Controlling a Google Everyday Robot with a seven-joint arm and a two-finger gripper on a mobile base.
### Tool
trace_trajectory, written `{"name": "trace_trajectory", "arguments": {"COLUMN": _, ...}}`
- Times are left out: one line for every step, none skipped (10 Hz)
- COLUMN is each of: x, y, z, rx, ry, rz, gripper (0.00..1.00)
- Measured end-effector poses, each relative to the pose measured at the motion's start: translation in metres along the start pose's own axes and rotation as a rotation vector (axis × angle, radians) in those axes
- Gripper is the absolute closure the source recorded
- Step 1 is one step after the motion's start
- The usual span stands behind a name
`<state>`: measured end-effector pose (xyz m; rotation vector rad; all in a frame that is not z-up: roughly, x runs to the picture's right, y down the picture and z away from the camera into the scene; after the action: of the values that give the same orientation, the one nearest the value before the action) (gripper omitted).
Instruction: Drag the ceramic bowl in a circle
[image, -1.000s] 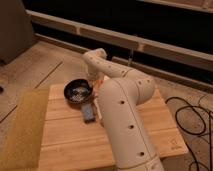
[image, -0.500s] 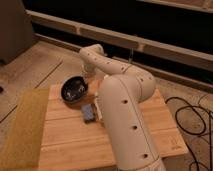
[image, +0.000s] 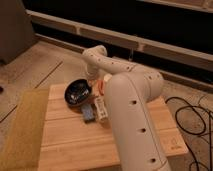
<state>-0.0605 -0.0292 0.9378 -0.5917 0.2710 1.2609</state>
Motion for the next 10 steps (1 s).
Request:
{"name": "trace_trajectory", "arguments": {"x": 0.0, "y": -0.011, "z": -0.003, "rx": 0.011, "ry": -0.002, "rz": 0.016, "gripper": 0.86}}
{"name": "trace_trajectory", "arguments": {"x": -0.002, "y": -0.014, "z": -0.002, "rx": 0.013, "ry": -0.002, "rz": 0.019, "gripper": 0.86}}
{"name": "trace_trajectory", "arguments": {"x": -0.004, "y": -0.017, "z": 0.002, "rx": 0.017, "ry": 0.003, "rz": 0.011, "gripper": 0.86}}
{"name": "trace_trajectory", "arguments": {"x": -0.007, "y": -0.017, "z": 0.006, "rx": 0.017, "ry": 0.01, "rz": 0.003, "gripper": 0.86}}
{"name": "trace_trajectory", "arguments": {"x": -0.012, "y": -0.017, "z": 0.011, "rx": 0.013, "ry": 0.015, "rz": -0.006, "gripper": 0.86}}
{"name": "trace_trajectory", "arguments": {"x": -0.017, "y": -0.017, "z": 0.016, "rx": 0.01, "ry": 0.023, "rz": -0.023, "gripper": 0.86}}
{"name": "trace_trajectory", "arguments": {"x": -0.021, "y": -0.014, "z": 0.02, "rx": 0.008, "ry": 0.03, "rz": -0.04, "gripper": 0.86}}
{"name": "trace_trajectory", "arguments": {"x": -0.03, "y": -0.003, "z": 0.025, "rx": 0.005, "ry": 0.038, "rz": -0.079, "gripper": 0.86}}
{"name": "trace_trajectory", "arguments": {"x": -0.036, "y": 0.005, "z": 0.028, "rx": 0.0, "ry": 0.042, "rz": -0.1, "gripper": 0.86}}
{"name": "trace_trajectory", "arguments": {"x": -0.043, "y": 0.016, "z": 0.031, "rx": -0.014, "ry": 0.043, "rz": -0.123, "gripper": 0.86}}
